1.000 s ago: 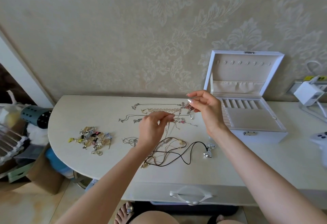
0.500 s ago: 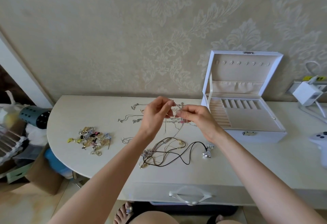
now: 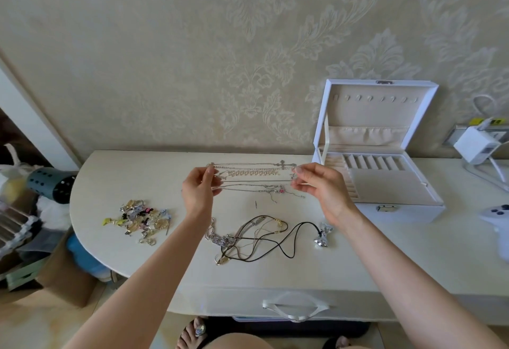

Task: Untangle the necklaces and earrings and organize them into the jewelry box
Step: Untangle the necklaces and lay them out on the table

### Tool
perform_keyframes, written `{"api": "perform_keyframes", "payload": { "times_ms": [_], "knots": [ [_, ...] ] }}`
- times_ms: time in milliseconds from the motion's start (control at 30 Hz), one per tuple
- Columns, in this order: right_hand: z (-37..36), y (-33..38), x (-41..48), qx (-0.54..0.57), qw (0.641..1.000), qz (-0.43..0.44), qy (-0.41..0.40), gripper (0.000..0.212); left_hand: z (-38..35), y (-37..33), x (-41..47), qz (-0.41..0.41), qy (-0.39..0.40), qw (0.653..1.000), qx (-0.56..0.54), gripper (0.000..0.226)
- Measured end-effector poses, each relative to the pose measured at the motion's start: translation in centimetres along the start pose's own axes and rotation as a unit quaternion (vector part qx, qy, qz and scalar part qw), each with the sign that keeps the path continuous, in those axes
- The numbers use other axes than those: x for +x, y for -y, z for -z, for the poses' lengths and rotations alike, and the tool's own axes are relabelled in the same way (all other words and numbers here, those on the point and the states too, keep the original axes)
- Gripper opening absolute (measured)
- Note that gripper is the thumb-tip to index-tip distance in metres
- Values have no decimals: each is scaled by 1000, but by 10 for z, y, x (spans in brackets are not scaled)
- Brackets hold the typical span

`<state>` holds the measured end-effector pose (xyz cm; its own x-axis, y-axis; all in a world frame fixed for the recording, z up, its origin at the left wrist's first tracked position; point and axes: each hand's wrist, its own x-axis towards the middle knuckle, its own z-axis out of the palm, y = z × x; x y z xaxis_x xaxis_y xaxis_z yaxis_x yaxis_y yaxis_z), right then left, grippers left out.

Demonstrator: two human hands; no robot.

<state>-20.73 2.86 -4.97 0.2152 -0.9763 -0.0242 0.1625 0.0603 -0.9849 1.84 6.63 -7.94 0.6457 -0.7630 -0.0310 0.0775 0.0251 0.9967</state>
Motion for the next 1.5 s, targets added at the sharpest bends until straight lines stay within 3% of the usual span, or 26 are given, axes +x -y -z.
{"api": "perform_keyframes", "payload": {
  "times_ms": [367, 533, 733, 867, 1067, 1333, 1500],
  "knots": [
    [-26, -64, 27, 62, 981, -176, -60, 6, 12, 22, 6, 46, -71, 994, 63, 16],
    [-32, -64, 39, 19, 989, -89, -114, 2, 18, 33, 13, 52, -71, 993, 83, 12],
    [-9, -61, 35, -27, 992, -36, -114, 8, 19, 36, 17, 18, -36, 990, 132, 4],
    [4, -72, 26, -203, 975, -21, -86, 18, 21, 39, 22, -36, 23, 947, 319, 3],
    [6, -80, 22, -472, 876, 90, -50, 6, 26, 42, 27, -86, 52, 885, 454, 8],
    [14, -83, 28, -537, 840, 82, 5, 6, 30, 46, 37, -190, 99, 818, 533, 15],
    [7, -84, 35, -561, 824, 74, -30, 9, 23, 49, 45, -175, 94, 813, 547, 18]
  ]
}}
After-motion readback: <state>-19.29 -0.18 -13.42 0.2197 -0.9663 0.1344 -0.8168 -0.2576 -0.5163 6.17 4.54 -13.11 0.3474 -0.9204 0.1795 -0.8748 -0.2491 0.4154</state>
